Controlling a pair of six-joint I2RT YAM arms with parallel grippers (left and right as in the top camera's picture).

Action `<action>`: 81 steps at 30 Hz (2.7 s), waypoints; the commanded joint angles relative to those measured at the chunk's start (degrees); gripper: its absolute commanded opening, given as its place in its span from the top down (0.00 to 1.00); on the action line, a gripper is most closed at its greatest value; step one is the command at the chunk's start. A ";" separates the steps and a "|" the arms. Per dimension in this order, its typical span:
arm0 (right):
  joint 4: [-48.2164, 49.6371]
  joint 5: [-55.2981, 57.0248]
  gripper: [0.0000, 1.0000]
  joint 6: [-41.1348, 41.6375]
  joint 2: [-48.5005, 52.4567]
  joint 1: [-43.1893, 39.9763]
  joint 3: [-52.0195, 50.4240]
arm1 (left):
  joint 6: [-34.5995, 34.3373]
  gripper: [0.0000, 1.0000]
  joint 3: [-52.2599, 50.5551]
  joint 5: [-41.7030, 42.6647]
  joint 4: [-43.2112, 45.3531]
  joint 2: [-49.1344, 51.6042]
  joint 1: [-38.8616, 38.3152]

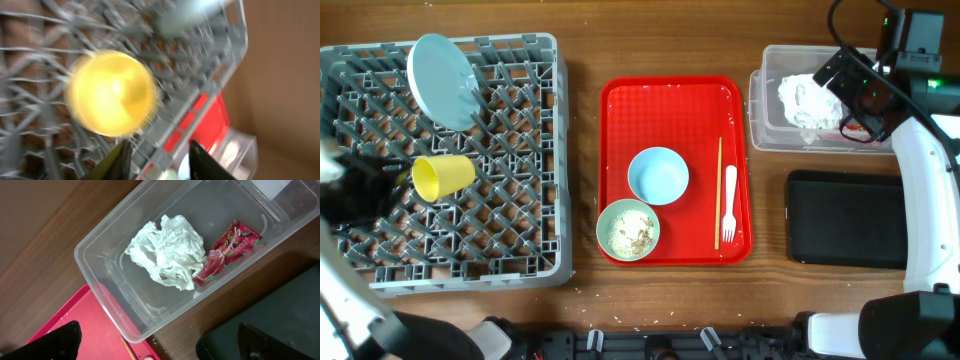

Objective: Sort waste into correct bins and load items into the dishwasher rack
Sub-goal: 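Grasp the yellow cup in the rack with the left gripper and reposition it, then reach the left gripper to the light-blue cup on the red tray and grasp it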

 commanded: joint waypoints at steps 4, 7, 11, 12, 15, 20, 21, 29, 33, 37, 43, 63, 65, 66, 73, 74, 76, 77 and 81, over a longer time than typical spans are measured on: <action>0.04 0.55 0.00 0.07 0.37 0.09 0.20 | -15.65 0.92 0.98 -33.70 6.51 1.11 -25.94; 0.04 0.55 0.00 0.09 0.37 0.09 0.20 | -17.77 0.92 0.98 -37.73 8.15 4.09 -26.95; 0.04 0.55 0.00 0.09 0.37 0.09 0.20 | -18.51 0.96 0.98 -37.79 6.93 6.86 -23.34; 0.04 0.55 0.00 0.07 0.37 0.09 0.20 | -20.37 0.96 1.01 -38.21 6.69 6.67 -22.08; 0.04 0.55 0.00 0.07 0.37 0.09 0.20 | -20.76 0.96 0.98 -37.92 5.95 6.47 -18.45; 0.04 0.55 0.00 0.09 0.37 0.09 0.20 | -20.79 0.96 1.01 -32.04 7.32 6.36 -17.05; 0.04 0.55 0.00 0.07 0.37 0.09 0.20 | -20.79 0.96 1.01 -31.87 7.80 5.95 -17.05; 0.04 0.55 0.00 0.07 0.37 0.09 0.20 | -21.20 0.96 0.90 -31.89 11.52 3.65 -14.12; 0.04 0.55 0.00 0.09 0.37 0.09 0.20 | -21.22 0.96 0.76 -31.95 10.99 7.41 -13.77; 0.04 0.55 0.00 0.09 0.37 0.09 0.20 | -22.08 0.96 0.76 -31.93 13.11 7.93 -11.34; 0.04 0.57 0.00 0.09 0.37 0.09 0.20 | -25.31 0.96 0.76 -27.96 14.36 8.52 -5.31; 0.04 0.55 0.00 0.09 0.37 0.09 0.20 | -25.73 0.96 0.79 -37.51 14.99 11.06 -5.31; 0.04 0.55 0.00 0.09 0.37 0.09 0.20 | -25.68 0.96 0.81 -36.76 14.80 8.68 -5.27; 0.04 0.55 0.00 0.07 0.37 0.09 0.20 | -25.66 0.96 0.83 -35.47 14.47 7.67 -5.29; 0.04 0.55 0.00 0.09 0.37 0.09 0.20 | -11.21 0.66 0.90 2.58 13.57 -5.70 -24.22; 0.04 0.55 0.00 0.09 0.37 0.09 0.20 | -10.99 0.47 0.87 0.68 14.71 -5.88 -32.92; 0.04 0.55 0.00 0.07 0.37 0.09 0.20 | -11.06 0.39 0.87 -8.02 18.18 -3.34 -51.08; 0.04 0.55 0.00 0.07 0.37 0.09 0.20 | -11.10 0.35 0.87 -11.69 20.09 -1.70 -57.11; 0.04 0.55 0.00 0.09 0.37 0.09 0.20 | -11.43 0.15 0.87 -27.93 31.23 9.79 -79.60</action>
